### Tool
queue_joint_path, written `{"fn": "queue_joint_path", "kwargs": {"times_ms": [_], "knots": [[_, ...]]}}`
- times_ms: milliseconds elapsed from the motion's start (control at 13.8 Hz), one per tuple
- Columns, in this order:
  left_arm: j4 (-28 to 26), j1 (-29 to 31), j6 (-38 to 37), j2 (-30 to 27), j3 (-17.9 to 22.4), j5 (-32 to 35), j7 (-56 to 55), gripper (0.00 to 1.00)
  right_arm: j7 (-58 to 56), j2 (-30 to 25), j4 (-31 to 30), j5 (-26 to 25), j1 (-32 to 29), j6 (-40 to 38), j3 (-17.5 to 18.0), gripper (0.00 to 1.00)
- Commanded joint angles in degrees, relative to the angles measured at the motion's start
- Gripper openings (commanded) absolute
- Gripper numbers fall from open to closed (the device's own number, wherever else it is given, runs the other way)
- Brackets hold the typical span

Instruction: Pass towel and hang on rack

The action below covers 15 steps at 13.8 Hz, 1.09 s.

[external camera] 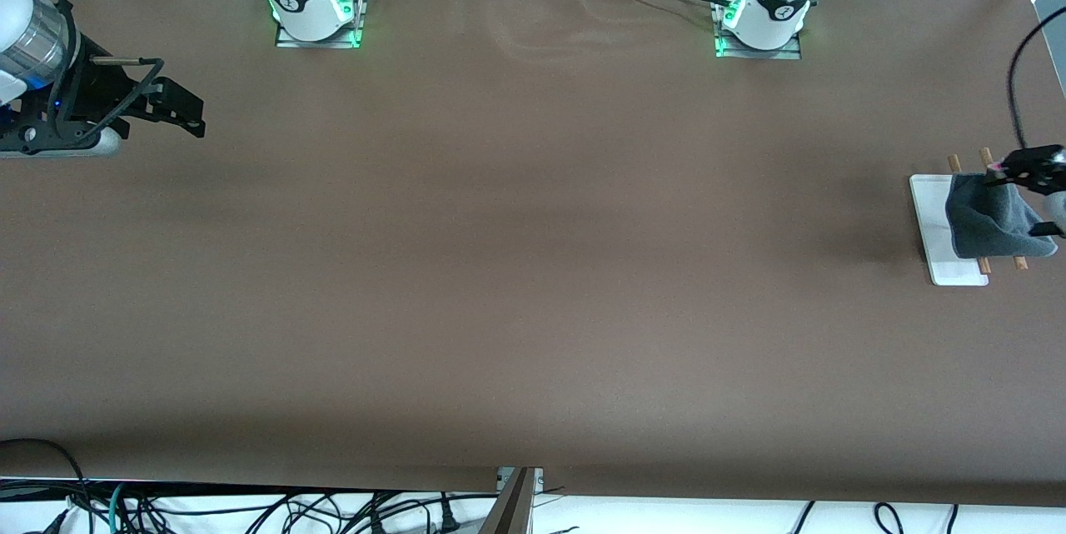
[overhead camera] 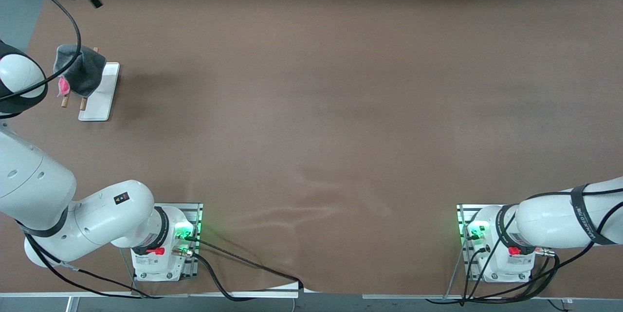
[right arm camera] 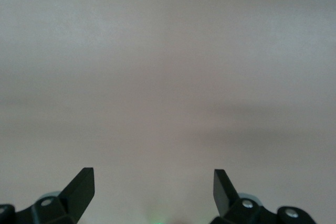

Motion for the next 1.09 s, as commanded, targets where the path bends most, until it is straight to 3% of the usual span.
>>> {"fn": "queue_joint_path", "kwargs": {"times_ms": [0,145,435,580,725,1014], "knots": [[-1.53,-0.47,0.14,-3.14,-5.1,-1.34,-18.28,1.0,-0.89,-0.54,-0.49,-0.44,-0.04,0.42,0.04,1.0],[-9.43,-6.52,5.05,-10.68,-2.31,-2.39,-29.55,1.0,-0.89,-0.54,-0.4,-0.44,-0.04,0.51,0.12,1.0],[-17.7,-22.24,12.78,-18.35,14.45,-4.15,-38.48,1.0,-0.89,-0.72,-0.84,-0.26,-0.04,0.42,0.12,1.0],[-25.42,-26.31,18.93,-22.73,20.88,-5.29,-38.48,1.0,-0.89,-0.89,-1.19,-0.18,-0.13,0.25,0.04,1.0],[-30.97,-27.55,21.5,-26.08,22.58,-9.93,-38.91,1.0,-0.89,-1.16,-1.98,0.0,-0.13,0.42,-0.05,1.0],[-32.49,-27.73,21.6,-27.24,22.58,-9.87,-40.75,1.0,-0.81,-3.61,-6.45,0.18,-0.13,1.82,-0.32,1.0]]}}
